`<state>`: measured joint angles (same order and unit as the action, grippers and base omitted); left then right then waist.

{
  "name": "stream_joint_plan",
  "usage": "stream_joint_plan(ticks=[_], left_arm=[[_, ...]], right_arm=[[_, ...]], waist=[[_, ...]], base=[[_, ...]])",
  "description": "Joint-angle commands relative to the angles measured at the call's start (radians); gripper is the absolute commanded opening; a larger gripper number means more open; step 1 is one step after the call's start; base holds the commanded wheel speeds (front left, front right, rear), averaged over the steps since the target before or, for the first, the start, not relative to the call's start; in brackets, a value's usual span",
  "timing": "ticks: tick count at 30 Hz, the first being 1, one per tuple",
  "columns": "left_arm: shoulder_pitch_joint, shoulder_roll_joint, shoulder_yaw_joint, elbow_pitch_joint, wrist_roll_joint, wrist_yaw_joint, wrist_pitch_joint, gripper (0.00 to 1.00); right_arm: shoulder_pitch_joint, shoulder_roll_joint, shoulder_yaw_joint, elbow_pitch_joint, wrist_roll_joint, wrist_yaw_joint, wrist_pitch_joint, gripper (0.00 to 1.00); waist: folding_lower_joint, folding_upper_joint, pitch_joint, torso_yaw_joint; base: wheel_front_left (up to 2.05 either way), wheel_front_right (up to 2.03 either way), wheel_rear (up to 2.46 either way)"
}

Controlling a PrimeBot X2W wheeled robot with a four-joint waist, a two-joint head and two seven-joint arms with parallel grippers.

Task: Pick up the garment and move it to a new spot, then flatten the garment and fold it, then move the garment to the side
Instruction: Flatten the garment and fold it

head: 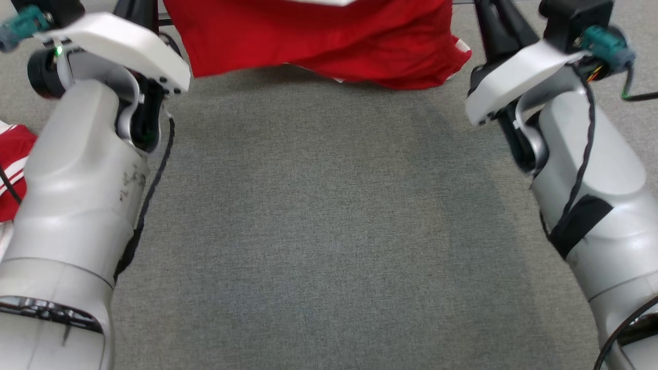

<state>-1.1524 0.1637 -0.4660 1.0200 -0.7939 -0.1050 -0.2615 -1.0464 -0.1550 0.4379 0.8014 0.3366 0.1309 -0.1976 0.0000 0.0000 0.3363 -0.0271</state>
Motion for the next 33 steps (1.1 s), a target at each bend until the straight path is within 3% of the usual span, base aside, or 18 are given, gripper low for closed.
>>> stream_joint_plan(ticks=[1,8,14,23,27,33], left_arm=[[0.040,-0.011,0.013,0.017,0.008,-0.010,-0.004,0.00],[0.219,-0.045,0.065,-0.028,0.099,-0.018,-0.004,0.00],[0.378,-0.062,0.148,-0.157,0.174,-0.022,-0.003,0.00],[0.753,-0.081,0.287,-0.474,0.289,-0.025,-0.003,0.00],[0.916,-0.084,0.308,-0.592,0.326,-0.023,-0.003,0.00],[1.108,-0.075,0.296,-0.752,0.352,0.016,0.016,0.00]], right_arm=[[0.036,0.015,0.013,0.049,0.019,0.000,-0.027,0.00],[0.193,0.041,0.004,0.109,0.090,0.000,-0.068,0.00],[0.359,0.028,-0.044,-0.024,0.070,0.000,-0.068,0.00],[0.732,-0.014,-0.116,-0.322,-0.032,0.000,-0.069,0.00],[0.888,-0.019,-0.152,-0.435,-0.061,0.000,-0.069,0.00],[1.095,-0.015,-0.201,-0.598,-0.098,0.000,-0.028,0.00]], waist=[[0.0000,0.0000,0.013,0.009],[0.0000,0.0000,0.016,0.039],[0.0000,0.0000,-0.008,0.041],[0.0000,0.0000,-0.127,0.044],[0.0000,0.0000,-0.193,0.048],[0.0000,0.0000,-0.275,0.060]], base=[[0.00,0.00,0.00],[0.00,0.00,0.00],[0.00,0.00,0.00],[0.00,0.00,0.00],[0.00,0.00,0.00],[0.00,0.00,0.00]])
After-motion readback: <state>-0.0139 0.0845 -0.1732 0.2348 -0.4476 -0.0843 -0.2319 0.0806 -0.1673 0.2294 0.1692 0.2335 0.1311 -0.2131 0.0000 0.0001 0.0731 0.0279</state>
